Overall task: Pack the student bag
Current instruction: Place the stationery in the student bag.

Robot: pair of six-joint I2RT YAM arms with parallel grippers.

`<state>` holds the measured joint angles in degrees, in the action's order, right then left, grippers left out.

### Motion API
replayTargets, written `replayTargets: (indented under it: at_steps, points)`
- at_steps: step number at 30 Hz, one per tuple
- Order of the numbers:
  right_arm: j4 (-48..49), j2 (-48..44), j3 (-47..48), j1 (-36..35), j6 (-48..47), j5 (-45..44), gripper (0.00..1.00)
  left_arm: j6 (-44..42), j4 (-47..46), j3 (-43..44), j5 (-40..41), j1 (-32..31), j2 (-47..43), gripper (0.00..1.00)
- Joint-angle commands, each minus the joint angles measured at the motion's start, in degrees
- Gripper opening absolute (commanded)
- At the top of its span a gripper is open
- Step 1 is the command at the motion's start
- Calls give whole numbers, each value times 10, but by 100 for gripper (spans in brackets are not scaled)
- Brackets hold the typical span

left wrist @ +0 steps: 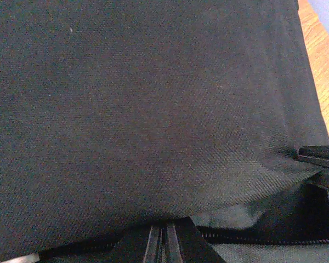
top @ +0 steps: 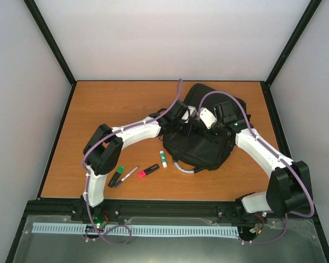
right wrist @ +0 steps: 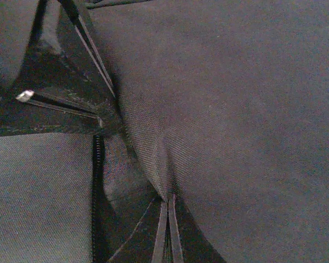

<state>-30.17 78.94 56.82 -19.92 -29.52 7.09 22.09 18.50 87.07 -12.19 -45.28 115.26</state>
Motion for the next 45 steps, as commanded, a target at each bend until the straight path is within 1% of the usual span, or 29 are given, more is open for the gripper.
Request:
replayTargets:
  at_steps: [1,4,8,11,15,17,19,20,25,28,32,39,41,45]
  points:
    - [5,-3,-4,-3,5,20,3,28,-47,14,44,17,5,6]
    - [5,-2,-4,-3,5,21,4,36,-60,2,55,18,-5,7]
    - [5,-4,-4,-3,4,21,4,36,-69,-30,35,18,-29,10]
    - [5,-4,-4,-3,4,18,4,21,-91,-85,6,18,-73,14]
    - [4,2,-4,-3,5,18,4,-3,-88,-179,20,18,-152,21]
    - [5,3,-3,-3,3,17,4,-6,-84,-218,25,18,-194,26]
    - [4,5,-3,-2,3,18,4,-1,-66,-247,34,18,-229,33]
    - [4,7,-3,-3,3,18,4,3,-50,-256,40,18,-241,35]
    - [-5,11,4,-3,5,28,4,39,21,-300,72,18,-285,40]
    - [-26,16,27,-4,18,55,4,70,53,-324,78,18,-305,43]
    - [-73,42,76,-3,31,76,4,145,111,-341,112,18,-309,51]
    - [-84,72,141,-2,38,86,4,181,97,-355,110,5,-281,53]
    - [-74,74,137,-3,35,70,4,184,74,-351,110,-1,-266,53]
    - [-36,59,92,-3,31,34,3,181,70,-329,117,-16,-228,53]
